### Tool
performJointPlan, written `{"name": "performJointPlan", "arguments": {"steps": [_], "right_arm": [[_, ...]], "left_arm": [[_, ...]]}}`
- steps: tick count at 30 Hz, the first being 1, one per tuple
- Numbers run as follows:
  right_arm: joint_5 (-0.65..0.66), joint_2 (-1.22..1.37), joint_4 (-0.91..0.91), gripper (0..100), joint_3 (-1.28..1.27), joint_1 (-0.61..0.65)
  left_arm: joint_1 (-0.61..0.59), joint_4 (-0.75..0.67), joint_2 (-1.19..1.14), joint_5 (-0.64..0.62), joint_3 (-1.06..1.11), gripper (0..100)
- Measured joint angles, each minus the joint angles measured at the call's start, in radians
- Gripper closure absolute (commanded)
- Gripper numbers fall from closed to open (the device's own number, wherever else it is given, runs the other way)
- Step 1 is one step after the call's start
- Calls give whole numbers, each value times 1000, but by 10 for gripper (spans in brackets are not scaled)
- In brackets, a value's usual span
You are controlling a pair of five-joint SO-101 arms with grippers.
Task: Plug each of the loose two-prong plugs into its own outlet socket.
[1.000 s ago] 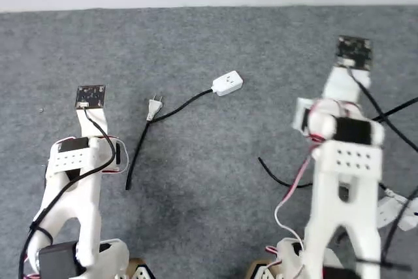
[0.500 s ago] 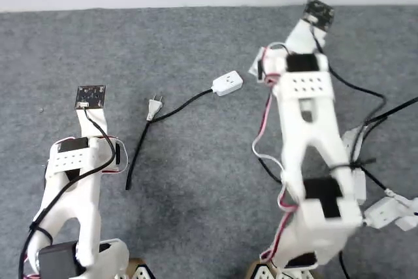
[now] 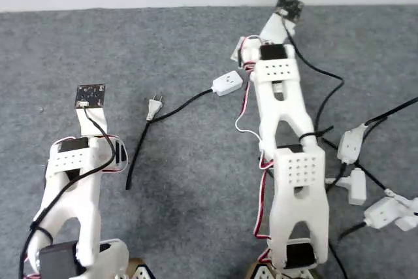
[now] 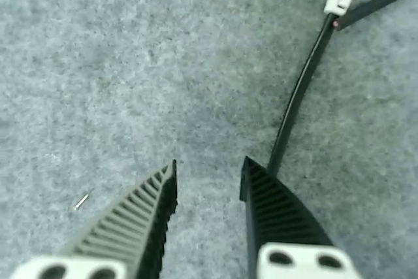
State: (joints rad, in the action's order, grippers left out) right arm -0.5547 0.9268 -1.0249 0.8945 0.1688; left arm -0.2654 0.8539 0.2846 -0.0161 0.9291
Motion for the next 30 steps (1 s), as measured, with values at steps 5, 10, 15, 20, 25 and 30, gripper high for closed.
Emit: {"name": "performJointPlan", "arguments": {"steps": [5, 10, 15, 20, 25, 30], "right_arm": [[0, 178, 2, 706, 219, 21], [114, 302, 2, 891, 339, 23], [361, 353, 2, 952, 367, 71], [410, 356, -69, 955, 387, 63], [411, 356, -273, 990, 520, 68], [405, 339, -543, 990, 715, 49]], "left_arm": [[0, -3, 0, 0, 0, 844], [0, -3, 0, 0, 0, 844], [0, -3, 0, 0, 0, 844], [0, -3, 0, 0, 18, 844], [2, -3, 0, 0, 18, 844], [64, -3, 0, 112, 18, 841]]}}
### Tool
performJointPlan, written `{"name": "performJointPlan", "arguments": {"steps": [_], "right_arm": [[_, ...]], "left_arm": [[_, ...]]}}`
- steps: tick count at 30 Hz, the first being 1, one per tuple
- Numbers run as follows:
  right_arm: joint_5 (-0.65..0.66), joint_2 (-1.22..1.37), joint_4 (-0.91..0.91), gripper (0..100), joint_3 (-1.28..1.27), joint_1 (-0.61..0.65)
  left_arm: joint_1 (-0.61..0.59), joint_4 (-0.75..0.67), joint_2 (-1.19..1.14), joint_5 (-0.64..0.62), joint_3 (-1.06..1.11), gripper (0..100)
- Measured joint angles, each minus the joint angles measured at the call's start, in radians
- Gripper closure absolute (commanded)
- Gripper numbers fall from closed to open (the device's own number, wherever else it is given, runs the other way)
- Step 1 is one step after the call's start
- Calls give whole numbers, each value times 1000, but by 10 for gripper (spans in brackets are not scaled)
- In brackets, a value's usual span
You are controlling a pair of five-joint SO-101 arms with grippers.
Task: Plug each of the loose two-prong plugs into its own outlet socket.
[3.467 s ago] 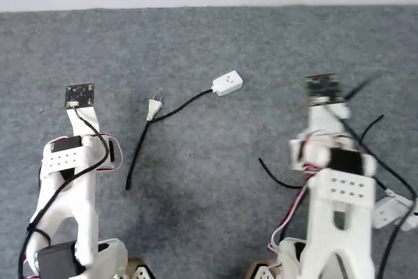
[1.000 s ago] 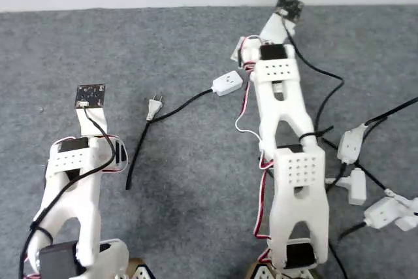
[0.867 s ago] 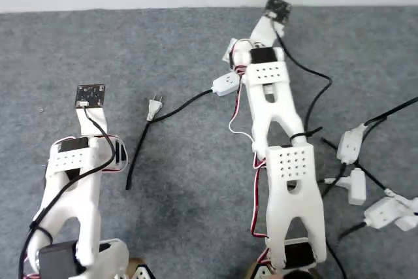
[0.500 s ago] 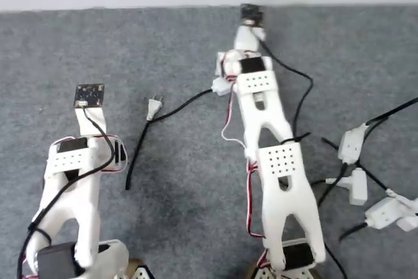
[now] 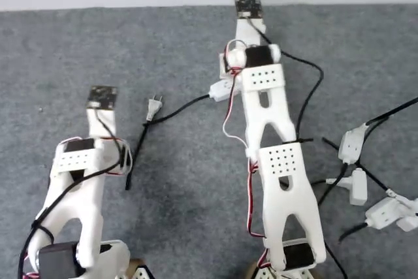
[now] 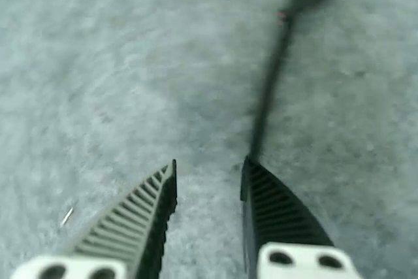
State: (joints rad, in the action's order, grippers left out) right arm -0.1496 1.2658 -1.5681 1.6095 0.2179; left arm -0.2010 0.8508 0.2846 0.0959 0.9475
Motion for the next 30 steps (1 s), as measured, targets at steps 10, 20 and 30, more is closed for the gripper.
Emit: {"name": "performJointPlan", "arguments": {"steps": [10, 20, 30], "right_arm": [[-118, -18, -186, 991, 15, -183], [-121, -18, -187, 991, 15, -265], [-121, -18, -187, 991, 15, -311]], "left_arm": [[166, -180, 0, 81, -63, 840], [299, -213, -232, 138, -281, 840], [358, -103, -548, 236, -628, 840]]}}
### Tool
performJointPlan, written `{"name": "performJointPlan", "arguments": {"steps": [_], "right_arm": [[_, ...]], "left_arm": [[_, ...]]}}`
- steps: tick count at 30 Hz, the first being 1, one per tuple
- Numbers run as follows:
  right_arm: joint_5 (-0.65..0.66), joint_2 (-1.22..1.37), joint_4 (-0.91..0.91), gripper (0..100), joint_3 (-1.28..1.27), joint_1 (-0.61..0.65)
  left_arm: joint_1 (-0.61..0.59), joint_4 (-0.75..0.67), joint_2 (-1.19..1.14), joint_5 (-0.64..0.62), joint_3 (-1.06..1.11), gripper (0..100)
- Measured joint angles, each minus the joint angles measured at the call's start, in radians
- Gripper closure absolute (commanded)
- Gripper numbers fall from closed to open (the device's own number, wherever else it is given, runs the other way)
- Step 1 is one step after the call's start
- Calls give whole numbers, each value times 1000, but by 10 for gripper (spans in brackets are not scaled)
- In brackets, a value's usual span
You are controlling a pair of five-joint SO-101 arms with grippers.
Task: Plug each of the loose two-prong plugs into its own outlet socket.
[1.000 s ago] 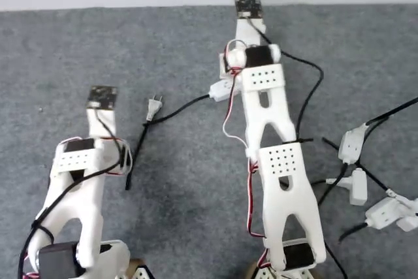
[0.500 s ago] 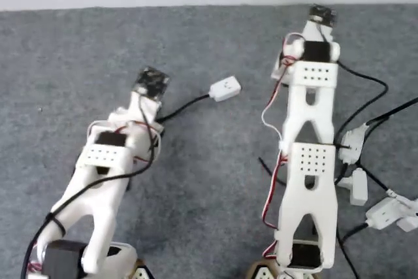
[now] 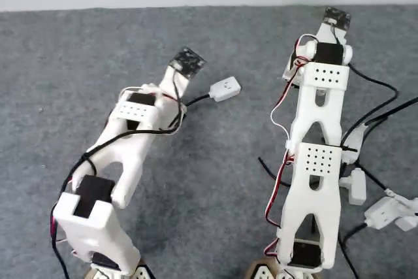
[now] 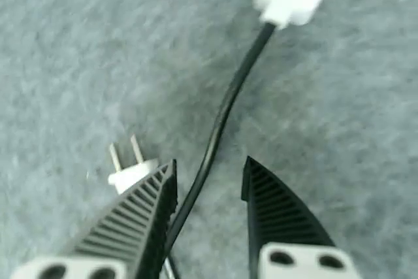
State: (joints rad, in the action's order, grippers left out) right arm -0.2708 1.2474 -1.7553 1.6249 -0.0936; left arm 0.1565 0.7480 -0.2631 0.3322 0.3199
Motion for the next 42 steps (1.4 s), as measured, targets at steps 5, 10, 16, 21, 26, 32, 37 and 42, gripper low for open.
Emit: {"name": "performJointPlan", "arguments": {"steps": [5, 10, 16, 21, 26, 32, 37, 42], "right_arm": [[3, -2, 0, 991, 0, -2], [40, -103, 0, 991, -74, -26], [46, -338, -2, 991, -433, -21], [49, -433, 0, 991, -618, -25], [75, -433, 18, 991, -706, -21], [107, -433, 117, 991, -816, -25], [114, -433, 141, 991, -821, -23], [114, -439, 143, 991, -821, -25]], "left_arm": [[43, -31, -12, 3, -20, 840], [60, -52, -14, 3, -25, 840], [63, -57, -14, 3, -44, 840], [64, -66, -14, 3, -48, 840], [64, -158, -57, 9, -48, 840], [64, -192, -160, 143, -48, 840], [64, -192, -160, 152, -60, 842], [64, -192, -160, 152, -60, 844]]}}
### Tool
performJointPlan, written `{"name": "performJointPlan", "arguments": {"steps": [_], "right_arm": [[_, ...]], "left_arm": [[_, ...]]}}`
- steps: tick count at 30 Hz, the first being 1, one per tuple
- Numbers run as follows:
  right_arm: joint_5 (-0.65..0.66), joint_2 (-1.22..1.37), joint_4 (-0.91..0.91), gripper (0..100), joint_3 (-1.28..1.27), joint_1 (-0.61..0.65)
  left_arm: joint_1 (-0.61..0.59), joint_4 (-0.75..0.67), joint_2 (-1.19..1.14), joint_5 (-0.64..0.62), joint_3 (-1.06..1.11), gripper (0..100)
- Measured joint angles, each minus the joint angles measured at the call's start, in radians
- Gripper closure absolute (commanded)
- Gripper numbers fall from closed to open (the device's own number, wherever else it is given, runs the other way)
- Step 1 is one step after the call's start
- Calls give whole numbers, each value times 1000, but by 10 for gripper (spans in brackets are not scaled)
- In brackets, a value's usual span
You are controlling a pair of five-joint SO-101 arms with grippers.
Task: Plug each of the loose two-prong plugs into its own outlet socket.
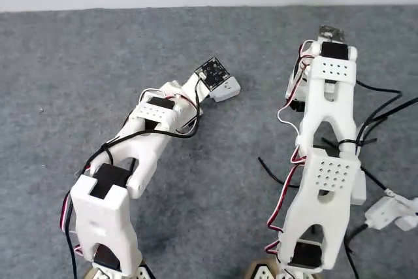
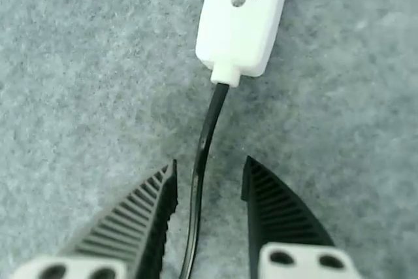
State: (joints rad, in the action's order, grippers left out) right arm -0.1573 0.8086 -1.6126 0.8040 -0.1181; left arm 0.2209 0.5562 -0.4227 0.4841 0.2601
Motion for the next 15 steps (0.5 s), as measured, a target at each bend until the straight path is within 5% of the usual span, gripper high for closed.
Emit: {"name": "performJointPlan", "arguments": {"steps": [4, 7, 15], "right_arm": [[0, 0, 0, 991, -3, 2], [5, 0, 0, 991, -12, 2], [6, 0, 11, 991, -14, 2]], "left_arm": [[0, -31, -49, -3, -6, 867], [-2, -55, -106, 0, -55, 985], [5, 5, -147, -3, -115, 988]]}}
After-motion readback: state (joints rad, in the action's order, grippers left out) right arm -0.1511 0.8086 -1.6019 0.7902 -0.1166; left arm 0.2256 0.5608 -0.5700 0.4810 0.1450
